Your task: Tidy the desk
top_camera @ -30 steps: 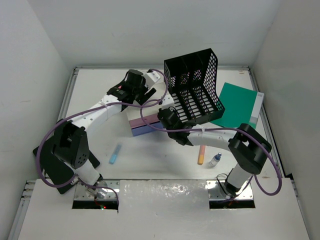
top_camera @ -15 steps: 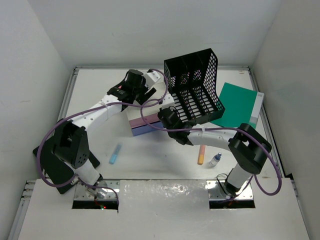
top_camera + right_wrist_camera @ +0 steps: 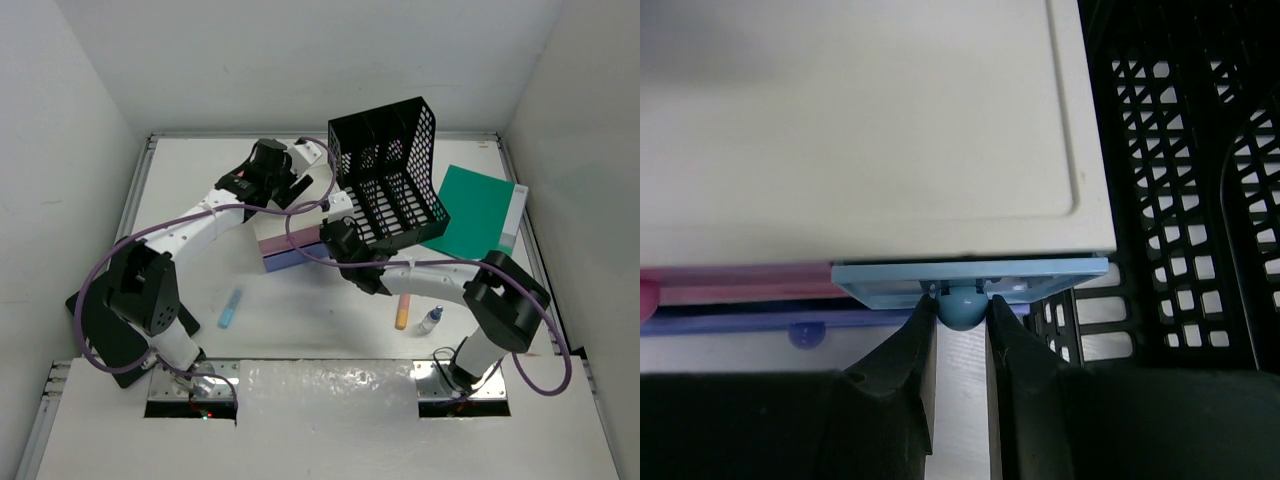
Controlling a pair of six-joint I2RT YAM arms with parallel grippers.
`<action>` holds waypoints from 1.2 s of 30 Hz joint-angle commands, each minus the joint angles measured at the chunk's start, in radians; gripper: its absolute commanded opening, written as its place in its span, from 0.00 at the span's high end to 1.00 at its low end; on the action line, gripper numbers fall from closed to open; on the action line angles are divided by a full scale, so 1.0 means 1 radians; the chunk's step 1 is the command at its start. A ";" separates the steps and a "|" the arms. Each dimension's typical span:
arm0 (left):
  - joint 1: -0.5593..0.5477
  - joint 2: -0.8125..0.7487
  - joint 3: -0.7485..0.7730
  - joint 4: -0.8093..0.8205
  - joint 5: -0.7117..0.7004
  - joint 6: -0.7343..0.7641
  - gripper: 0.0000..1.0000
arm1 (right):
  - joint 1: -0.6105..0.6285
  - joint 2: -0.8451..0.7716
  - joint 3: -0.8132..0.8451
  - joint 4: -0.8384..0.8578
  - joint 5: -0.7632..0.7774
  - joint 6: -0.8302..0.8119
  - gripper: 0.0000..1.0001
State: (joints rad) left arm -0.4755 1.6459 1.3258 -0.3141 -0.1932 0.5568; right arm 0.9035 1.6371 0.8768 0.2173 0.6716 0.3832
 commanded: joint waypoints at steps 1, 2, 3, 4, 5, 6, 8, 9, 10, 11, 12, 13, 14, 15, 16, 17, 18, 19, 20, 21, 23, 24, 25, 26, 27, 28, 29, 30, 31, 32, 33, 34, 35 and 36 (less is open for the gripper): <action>0.012 0.028 0.000 -0.020 0.000 0.006 0.24 | 0.023 -0.098 -0.035 0.073 0.006 0.036 1.00; 0.014 0.028 0.001 -0.020 0.000 0.006 0.24 | 0.037 -0.108 -0.044 0.056 0.006 0.037 1.00; 0.014 0.029 0.001 -0.020 0.000 0.005 0.24 | 0.043 -0.118 -0.065 0.050 0.009 0.042 1.00; 0.015 0.031 0.003 -0.022 -0.002 0.005 0.24 | 0.051 -0.140 -0.077 0.041 0.013 0.049 1.00; 0.017 0.031 0.003 -0.020 -0.002 0.003 0.24 | 0.069 -0.151 -0.091 0.021 0.020 0.055 1.00; 0.018 0.031 0.003 -0.022 -0.002 0.003 0.24 | 0.078 -0.164 -0.117 0.010 0.023 0.060 1.00; 0.020 0.032 0.003 -0.020 -0.002 0.005 0.24 | 0.110 -0.206 -0.137 -0.039 0.032 0.078 1.00; 0.021 0.031 0.003 -0.023 -0.002 0.005 0.24 | 0.121 -0.220 -0.145 -0.067 0.039 0.085 1.00; 0.021 0.031 0.003 -0.022 -0.003 0.005 0.24 | 0.147 -0.246 -0.148 -0.128 0.045 0.101 1.00; 0.023 0.031 0.003 -0.023 -0.003 0.003 0.24 | 0.159 -0.259 -0.151 -0.159 0.060 0.111 1.00; 0.023 0.031 0.003 -0.023 -0.003 0.003 0.24 | 0.172 -0.275 -0.162 -0.188 0.069 0.120 1.00; 0.023 0.029 0.003 -0.022 -0.003 0.003 0.24 | 0.192 -0.290 -0.168 -0.249 0.077 0.144 1.00; 0.023 0.029 0.003 -0.023 -0.002 0.002 0.24 | 0.201 -0.322 -0.177 -0.277 0.082 0.163 1.00; 0.023 0.029 0.003 -0.023 0.000 0.002 0.24 | 0.205 -0.338 -0.197 -0.298 0.076 0.193 1.00; 0.023 0.029 0.003 -0.023 0.000 0.002 0.24 | 0.210 -0.368 -0.206 -0.338 0.066 0.206 1.00; 0.025 0.029 0.003 -0.023 0.001 0.000 0.24 | 0.209 -0.381 -0.213 -0.358 0.054 0.220 1.00; 0.023 0.031 0.003 -0.023 0.003 0.000 0.24 | 0.210 -0.391 -0.220 -0.377 0.033 0.233 1.00; 0.023 0.031 0.004 -0.023 0.003 -0.001 0.24 | 0.209 -0.401 -0.219 -0.424 0.023 0.240 0.99; 0.023 0.031 0.006 -0.025 0.003 -0.003 0.24 | 0.210 -0.419 -0.210 -0.447 0.013 0.241 0.91; 0.023 0.032 0.009 -0.026 0.005 -0.003 0.24 | 0.210 -0.427 -0.200 -0.472 0.005 0.241 0.84; 0.023 0.034 0.013 -0.032 0.009 -0.005 0.23 | 0.212 -0.448 -0.170 -0.547 -0.016 0.232 0.54; 0.021 0.034 0.016 -0.036 0.009 -0.008 0.23 | 0.212 -0.477 -0.158 -0.570 -0.023 0.223 0.44; 0.023 0.034 0.019 -0.039 0.011 -0.008 0.23 | 0.212 -0.494 -0.145 -0.616 -0.027 0.217 0.37; 0.023 0.034 0.021 -0.040 0.011 -0.008 0.23 | 0.212 -0.511 -0.118 -0.642 -0.023 0.211 0.24; 0.023 0.032 0.023 -0.042 0.011 -0.008 0.23 | 0.212 -0.545 -0.104 -0.712 -0.014 0.210 0.19; 0.023 0.031 0.023 -0.045 0.011 -0.009 0.23 | 0.210 -0.557 -0.089 -0.748 0.015 0.217 0.14; 0.023 0.029 0.023 -0.046 0.011 -0.009 0.23 | 0.209 -0.568 -0.063 -0.784 0.040 0.221 0.09; 0.023 0.022 0.023 -0.046 0.014 -0.009 0.23 | 0.206 -0.574 -0.050 -0.823 0.068 0.236 0.05; 0.023 0.014 0.024 -0.051 0.020 -0.012 0.22 | 0.186 -0.580 -0.035 -0.908 0.112 0.264 0.06; 0.023 0.009 0.029 -0.055 0.024 -0.014 0.22 | 0.143 -0.582 -0.036 -0.946 0.106 0.266 0.06; 0.023 0.003 0.033 -0.068 0.029 -0.017 0.22 | 0.111 -0.588 -0.044 -0.944 0.077 0.261 0.07; 0.023 -0.009 0.045 -0.074 0.035 -0.020 0.22 | 0.074 -0.591 -0.077 -0.931 -0.025 0.244 0.08; 0.023 -0.017 0.053 -0.082 0.037 -0.023 0.21 | -0.001 -0.595 -0.102 -0.874 -0.083 0.234 0.12; 0.023 -0.026 0.061 -0.095 0.038 -0.031 0.21 | -0.035 -0.605 -0.129 -0.843 -0.131 0.226 0.13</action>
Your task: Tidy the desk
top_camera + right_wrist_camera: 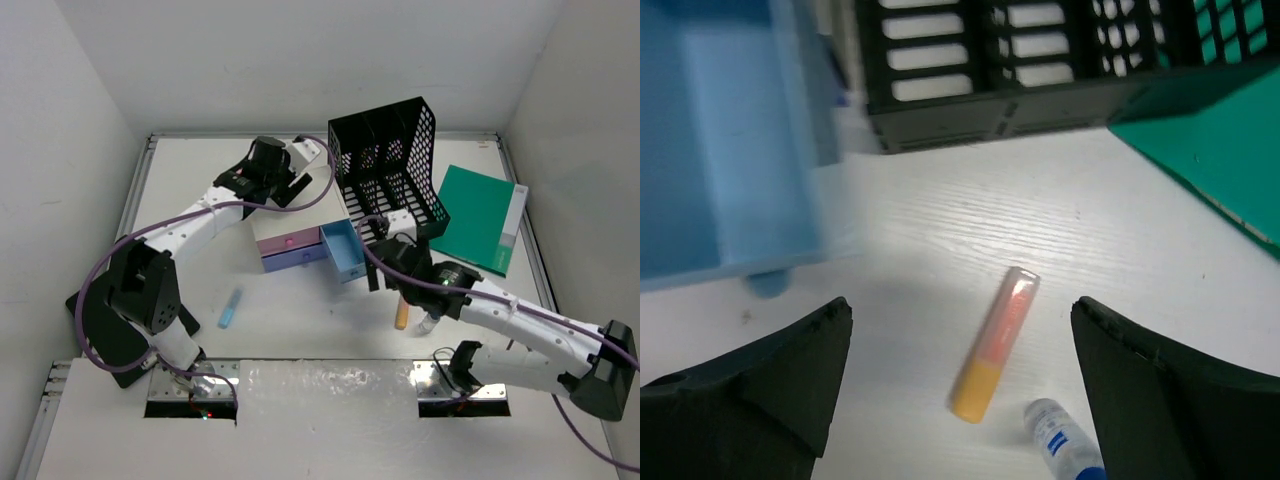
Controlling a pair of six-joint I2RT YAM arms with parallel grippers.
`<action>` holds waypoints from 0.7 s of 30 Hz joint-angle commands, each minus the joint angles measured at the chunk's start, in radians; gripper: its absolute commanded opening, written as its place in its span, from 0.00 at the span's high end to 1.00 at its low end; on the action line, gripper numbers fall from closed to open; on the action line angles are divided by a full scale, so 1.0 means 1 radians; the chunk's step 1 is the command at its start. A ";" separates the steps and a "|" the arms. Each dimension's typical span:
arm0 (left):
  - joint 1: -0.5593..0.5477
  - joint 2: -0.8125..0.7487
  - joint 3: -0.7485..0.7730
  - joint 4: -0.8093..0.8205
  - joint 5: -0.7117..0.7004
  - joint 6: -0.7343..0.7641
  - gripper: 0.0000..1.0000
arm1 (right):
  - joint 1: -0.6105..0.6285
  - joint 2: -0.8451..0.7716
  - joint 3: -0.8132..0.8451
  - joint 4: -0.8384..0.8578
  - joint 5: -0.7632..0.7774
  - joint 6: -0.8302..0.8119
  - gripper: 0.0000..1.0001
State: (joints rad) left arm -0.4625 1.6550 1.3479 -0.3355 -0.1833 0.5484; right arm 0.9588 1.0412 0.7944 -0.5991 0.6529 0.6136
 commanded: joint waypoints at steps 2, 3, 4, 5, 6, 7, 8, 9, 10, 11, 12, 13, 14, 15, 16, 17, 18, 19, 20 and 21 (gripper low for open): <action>0.010 -0.070 0.056 -0.088 0.039 -0.030 0.20 | -0.158 -0.013 -0.107 0.028 -0.180 -0.011 0.16; 0.012 -0.086 0.059 -0.100 0.042 -0.034 0.20 | -0.170 -0.010 -0.130 0.042 -0.187 -0.012 0.17; 0.010 -0.115 0.066 -0.108 0.059 -0.038 0.20 | -0.179 -0.007 -0.136 0.050 -0.187 -0.020 0.17; 0.010 -0.132 0.069 -0.115 0.067 -0.044 0.19 | -0.195 -0.003 -0.141 0.068 -0.187 -0.025 0.17; 0.008 -0.145 0.071 -0.129 0.071 -0.047 0.19 | -0.206 0.005 -0.144 0.077 -0.197 -0.029 0.18; 0.010 -0.171 0.080 -0.138 0.082 -0.048 0.19 | -0.228 0.026 -0.149 0.103 -0.229 -0.041 0.18; 0.012 -0.184 0.082 -0.146 0.085 -0.050 0.18 | -0.241 0.039 -0.153 0.116 -0.251 -0.048 0.19; 0.010 -0.193 0.085 -0.160 0.084 -0.050 0.18 | -0.253 0.054 -0.156 0.131 -0.268 -0.052 0.21; 0.010 -0.216 0.083 -0.163 0.076 -0.050 0.18 | -0.273 0.089 -0.164 0.145 -0.280 -0.057 0.23; 0.010 -0.227 0.080 -0.168 0.071 -0.050 0.18 | -0.276 0.111 -0.164 0.163 -0.288 -0.057 0.25; 0.012 -0.238 0.077 -0.175 0.068 -0.048 0.18 | -0.278 0.134 -0.159 0.171 -0.292 -0.058 0.26; 0.012 -0.257 0.071 -0.180 0.061 -0.047 0.17 | -0.278 0.179 -0.158 0.183 -0.294 -0.058 0.26; 0.013 -0.268 0.068 -0.194 0.058 -0.048 0.17 | -0.279 0.200 -0.159 0.189 -0.298 -0.055 0.27; 0.015 -0.290 0.057 -0.200 0.053 -0.050 0.17 | -0.281 0.215 -0.168 0.196 -0.299 -0.048 0.28; 0.018 -0.303 0.051 -0.206 0.051 -0.048 0.17 | -0.281 0.224 -0.178 0.199 -0.296 -0.041 0.29; 0.025 -0.319 0.040 -0.217 0.048 -0.042 0.17 | -0.284 0.230 -0.190 0.206 -0.291 -0.035 0.29; 0.033 -0.351 0.018 -0.221 0.047 -0.036 0.17 | -0.285 0.227 -0.223 0.217 -0.291 -0.020 0.30; 0.039 -0.365 0.008 -0.224 0.047 -0.031 0.16 | -0.288 0.224 -0.239 0.223 -0.291 -0.017 0.31; 0.056 -0.380 -0.003 -0.230 0.047 -0.022 0.15 | -0.292 0.224 -0.250 0.234 -0.291 -0.012 0.31; 0.065 -0.408 -0.019 -0.234 0.050 -0.019 0.15 | -0.293 0.227 -0.265 0.239 -0.286 -0.003 0.32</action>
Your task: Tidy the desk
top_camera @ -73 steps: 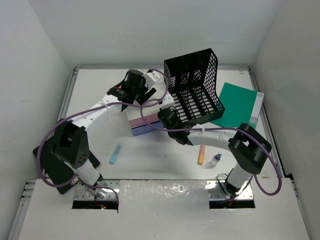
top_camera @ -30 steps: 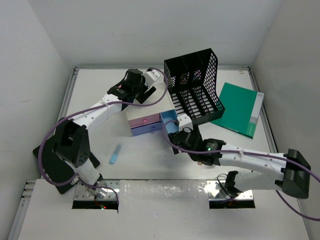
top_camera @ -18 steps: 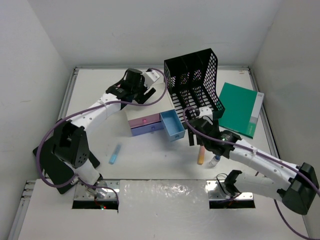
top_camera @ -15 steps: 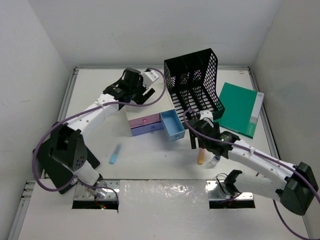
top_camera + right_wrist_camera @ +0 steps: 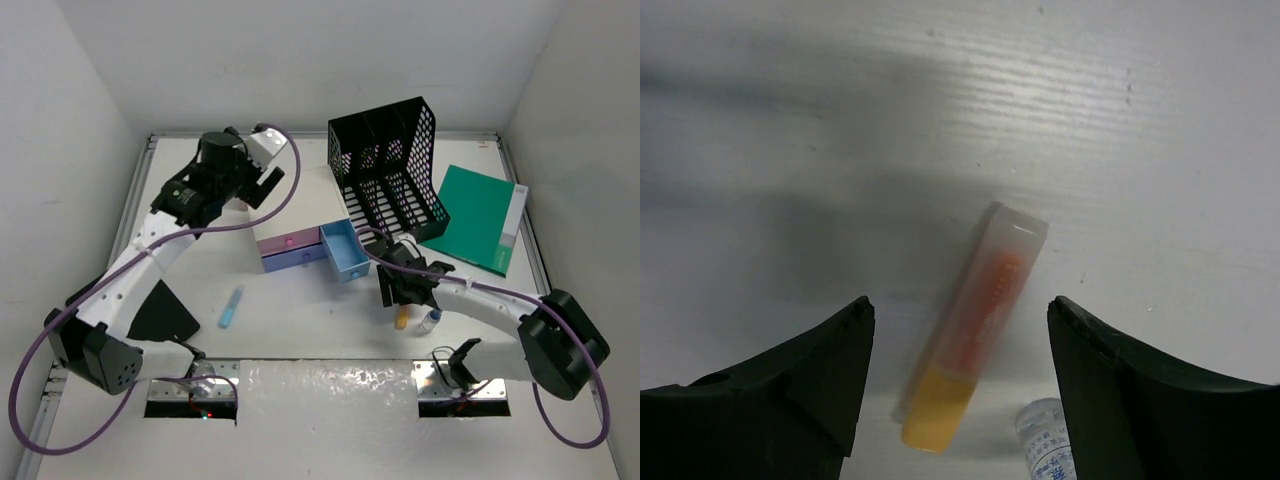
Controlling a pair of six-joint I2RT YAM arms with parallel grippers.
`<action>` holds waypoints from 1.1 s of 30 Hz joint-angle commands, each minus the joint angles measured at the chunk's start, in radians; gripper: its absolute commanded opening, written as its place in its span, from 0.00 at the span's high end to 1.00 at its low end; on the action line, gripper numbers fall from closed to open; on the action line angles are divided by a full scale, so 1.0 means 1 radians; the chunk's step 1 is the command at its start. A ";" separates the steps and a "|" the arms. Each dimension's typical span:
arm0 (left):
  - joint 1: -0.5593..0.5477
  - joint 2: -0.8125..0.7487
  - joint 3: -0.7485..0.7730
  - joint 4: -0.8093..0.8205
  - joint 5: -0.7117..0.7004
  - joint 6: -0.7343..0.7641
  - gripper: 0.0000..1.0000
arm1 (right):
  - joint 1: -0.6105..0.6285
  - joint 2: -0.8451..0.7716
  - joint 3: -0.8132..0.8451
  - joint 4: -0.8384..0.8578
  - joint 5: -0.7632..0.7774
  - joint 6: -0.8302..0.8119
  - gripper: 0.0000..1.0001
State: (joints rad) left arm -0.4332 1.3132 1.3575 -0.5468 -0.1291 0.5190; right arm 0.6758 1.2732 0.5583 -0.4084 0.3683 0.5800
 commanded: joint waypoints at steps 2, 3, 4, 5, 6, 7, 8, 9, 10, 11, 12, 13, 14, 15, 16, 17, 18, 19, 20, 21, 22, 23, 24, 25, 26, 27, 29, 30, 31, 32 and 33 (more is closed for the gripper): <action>0.062 -0.089 -0.044 -0.028 0.002 0.021 0.15 | -0.013 0.011 -0.041 0.068 -0.002 0.037 0.33; 0.068 -0.107 -0.058 -0.030 0.008 0.024 0.15 | -0.013 0.018 -0.053 0.075 -0.006 0.044 0.34; 0.077 -0.114 -0.064 -0.038 0.009 0.029 0.15 | -0.013 0.026 -0.061 0.095 -0.011 0.047 0.34; 0.082 -0.120 -0.070 -0.039 0.011 0.030 0.15 | -0.015 0.044 -0.076 0.108 -0.015 0.049 0.35; 0.083 -0.133 -0.081 -0.041 0.013 0.032 0.15 | -0.015 0.054 -0.084 0.120 -0.023 0.052 0.35; 0.088 -0.137 -0.087 -0.045 0.013 0.036 0.14 | -0.018 0.064 -0.090 0.140 -0.041 0.053 0.37; 0.091 -0.149 -0.098 -0.047 0.013 0.038 0.14 | -0.019 0.084 -0.100 0.152 -0.054 0.054 0.42; 0.093 -0.155 -0.104 -0.048 0.014 0.041 0.14 | -0.022 0.092 -0.106 0.164 -0.064 0.054 0.45; 0.094 -0.160 -0.109 -0.051 0.013 0.047 0.14 | -0.024 0.097 -0.112 0.189 -0.089 0.055 0.49; 0.099 -0.163 -0.112 -0.056 0.013 0.050 0.14 | -0.025 0.101 -0.116 0.197 -0.097 0.058 0.55; 0.102 -0.170 -0.121 -0.059 0.014 0.053 0.14 | -0.025 0.103 -0.123 0.204 -0.098 0.063 0.65; 0.108 -0.173 -0.126 -0.065 0.014 0.058 0.14 | -0.028 0.100 -0.126 0.210 -0.097 0.064 0.71; 0.111 -0.183 -0.141 -0.068 0.017 0.062 0.14 | -0.028 0.095 -0.130 0.212 -0.094 0.067 0.76; 0.114 -0.186 -0.149 -0.071 0.019 0.065 0.14 | -0.031 0.081 -0.132 0.214 -0.092 0.067 0.86; 0.117 -0.187 -0.158 -0.079 0.017 0.073 0.14 | -0.033 0.074 -0.133 0.211 -0.086 0.069 0.90; 0.119 -0.195 -0.170 -0.084 0.019 0.076 0.14 | -0.033 0.066 -0.136 0.207 -0.085 0.066 0.94; 0.120 -0.200 -0.178 -0.087 0.019 0.081 0.14 | -0.035 0.049 -0.136 0.198 -0.081 0.063 1.00; 0.122 -0.204 -0.184 -0.096 0.020 0.084 0.14 | -0.033 0.042 -0.136 0.194 -0.083 0.060 1.00; 0.122 -0.215 -0.196 -0.100 0.028 0.085 0.14 | -0.035 0.032 -0.136 0.192 -0.091 0.040 1.00; 0.122 -0.221 -0.201 -0.108 0.031 0.088 0.14 | -0.033 0.022 -0.136 0.194 -0.101 0.028 1.00; 0.122 -0.224 -0.204 -0.123 0.037 0.093 0.14 | -0.035 -0.006 -0.136 0.191 -0.109 0.018 1.00; 0.122 -0.232 -0.207 -0.131 0.042 0.095 0.14 | -0.033 -0.024 -0.123 0.178 -0.106 -0.006 1.00; 0.122 -0.235 -0.209 -0.139 0.040 0.096 0.14 | -0.033 -0.046 -0.110 0.160 -0.089 -0.018 1.00; 0.120 -0.239 -0.209 -0.149 0.039 0.099 0.14 | -0.035 -0.099 -0.077 0.108 -0.065 -0.029 1.00; 0.122 -0.246 -0.209 -0.151 0.034 0.102 0.14 | -0.033 -0.130 -0.055 0.080 -0.042 -0.052 1.00; 0.122 -0.247 -0.210 -0.153 0.031 0.102 0.14 | -0.035 -0.164 -0.032 0.028 0.018 -0.064 1.00; 0.122 -0.249 -0.210 -0.159 0.026 0.102 0.14 | -0.035 -0.256 0.055 -0.013 0.076 -0.117 1.00; 0.122 -0.249 -0.212 -0.163 0.023 0.101 0.14 | -0.035 -0.280 0.089 -0.033 0.116 -0.137 1.00; 0.122 -0.249 -0.218 -0.165 0.023 0.101 0.14 | -0.033 -0.299 0.160 -0.035 0.127 -0.159 1.00; 0.122 -0.249 -0.222 -0.166 0.020 0.101 0.14 | -0.035 -0.320 0.201 -0.032 0.135 -0.205 1.00; 0.122 -0.250 -0.228 -0.168 0.019 0.101 0.14 | -0.035 -0.321 0.237 -0.017 0.138 -0.227 1.00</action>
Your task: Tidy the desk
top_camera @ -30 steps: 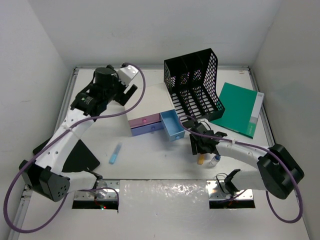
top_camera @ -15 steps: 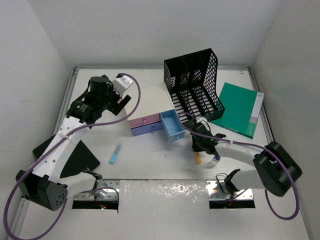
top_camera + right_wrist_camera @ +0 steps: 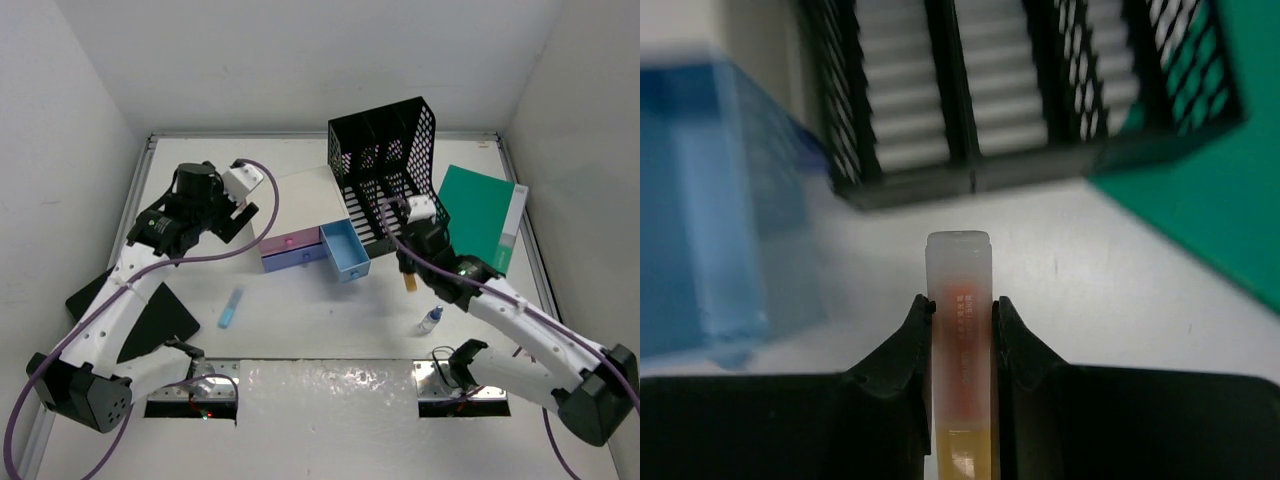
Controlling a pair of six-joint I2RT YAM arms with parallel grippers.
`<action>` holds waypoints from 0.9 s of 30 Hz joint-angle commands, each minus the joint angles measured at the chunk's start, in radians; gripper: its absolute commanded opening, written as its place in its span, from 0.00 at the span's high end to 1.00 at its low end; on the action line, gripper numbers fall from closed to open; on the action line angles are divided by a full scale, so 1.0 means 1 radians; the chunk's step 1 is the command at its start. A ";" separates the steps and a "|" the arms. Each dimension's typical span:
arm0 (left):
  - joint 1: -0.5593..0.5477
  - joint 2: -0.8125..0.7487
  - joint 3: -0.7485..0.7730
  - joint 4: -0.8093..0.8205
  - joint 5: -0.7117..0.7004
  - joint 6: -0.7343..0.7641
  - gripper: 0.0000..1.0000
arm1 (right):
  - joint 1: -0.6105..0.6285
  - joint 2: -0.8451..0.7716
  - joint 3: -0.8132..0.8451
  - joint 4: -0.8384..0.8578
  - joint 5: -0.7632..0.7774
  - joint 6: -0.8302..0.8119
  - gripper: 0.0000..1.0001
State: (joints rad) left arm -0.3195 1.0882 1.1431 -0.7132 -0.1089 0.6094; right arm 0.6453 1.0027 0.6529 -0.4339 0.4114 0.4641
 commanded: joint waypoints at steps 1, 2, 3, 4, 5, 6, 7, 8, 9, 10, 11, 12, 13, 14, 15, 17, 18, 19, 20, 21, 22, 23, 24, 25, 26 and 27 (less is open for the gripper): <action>0.008 -0.028 -0.031 -0.008 -0.003 0.010 0.14 | -0.003 -0.046 0.215 0.018 0.055 -0.133 1.00; 0.008 -0.031 -0.042 -0.011 -0.005 0.010 0.14 | -0.001 -0.021 0.249 0.030 0.028 -0.159 1.00; 0.010 -0.036 -0.058 -0.018 -0.005 0.012 0.14 | 0.001 -0.003 0.278 0.059 -0.038 -0.168 1.00; 0.010 -0.051 -0.098 -0.023 -0.008 0.013 0.14 | 0.005 0.019 0.325 0.078 -0.066 -0.180 1.00; 0.010 -0.060 -0.120 -0.026 -0.012 0.019 0.14 | 0.025 0.068 0.346 0.119 -0.088 -0.183 1.00; 0.010 -0.071 -0.146 -0.032 -0.015 0.023 0.14 | 0.039 0.094 0.359 0.139 -0.098 -0.188 1.00; 0.010 -0.091 -0.198 -0.034 -0.014 0.024 0.14 | 0.056 0.120 0.379 0.162 -0.105 -0.202 1.00; 0.011 -0.102 -0.222 -0.037 -0.011 0.026 0.14 | 0.086 0.167 0.386 0.206 -0.102 -0.208 1.00; 0.011 -0.109 -0.245 -0.048 -0.003 0.027 0.14 | 0.099 0.192 0.387 0.227 -0.099 -0.208 1.00; 0.011 -0.114 -0.284 -0.055 0.009 0.029 0.14 | 0.109 0.214 0.389 0.248 -0.100 -0.211 1.00; 0.011 -0.116 -0.302 -0.060 0.014 0.029 0.14 | 0.126 0.233 0.386 0.270 -0.102 -0.211 1.00; 0.011 -0.117 -0.321 -0.065 0.021 0.029 0.14 | 0.132 0.269 0.381 0.314 -0.103 -0.208 1.00; 0.011 -0.114 -0.351 -0.065 0.032 0.032 0.15 | 0.139 0.287 0.372 0.337 -0.109 -0.211 1.00; 0.011 -0.113 -0.365 -0.065 0.064 0.035 0.15 | 0.149 0.306 0.370 0.354 -0.112 -0.214 1.00; 0.011 -0.106 -0.387 -0.058 0.084 0.039 0.15 | 0.155 0.345 0.375 0.371 -0.112 -0.217 1.00; 0.011 -0.082 -0.404 -0.061 0.175 0.052 0.15 | 0.166 0.381 0.378 0.377 -0.114 -0.235 1.00; 0.010 -0.073 -0.410 -0.058 0.220 0.055 0.16 | 0.168 0.411 0.381 0.371 -0.111 -0.243 1.00; 0.010 -0.061 -0.414 -0.054 0.232 0.053 0.16 | 0.168 0.422 0.381 0.362 -0.105 -0.242 1.00; 0.008 -0.048 -0.421 -0.039 0.233 0.047 0.16 | 0.168 0.428 0.378 0.348 -0.092 -0.237 1.00; 0.007 -0.018 -0.434 -0.025 0.230 0.044 0.16 | 0.168 0.430 0.364 0.342 -0.091 -0.225 1.00; 0.005 -0.001 -0.447 -0.008 0.215 0.038 0.16 | 0.169 0.430 0.358 0.336 -0.092 -0.220 1.00; 0.005 0.016 -0.456 0.026 0.206 0.036 0.16 | 0.168 0.430 0.352 0.328 -0.105 -0.216 1.00; 0.002 0.054 -0.474 0.043 0.190 0.036 0.16 | 0.169 0.430 0.350 0.319 -0.109 -0.211 0.91; 0.002 0.074 -0.482 0.075 0.180 0.032 0.17 | 0.172 0.432 0.349 0.295 -0.108 -0.211 0.84; 0.000 0.116 -0.496 0.090 0.167 0.027 0.17 | 0.172 0.432 0.352 0.284 -0.109 -0.214 0.80; 0.000 0.133 -0.502 0.104 0.140 0.024 0.17 | 0.174 0.432 0.352 0.276 -0.109 -0.216 0.75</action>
State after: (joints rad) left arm -0.3191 1.1736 0.6643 -0.6983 0.0532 0.6453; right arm 0.8093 1.4429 1.0027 -0.1516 0.3054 0.2470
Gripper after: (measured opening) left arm 0.834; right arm 0.232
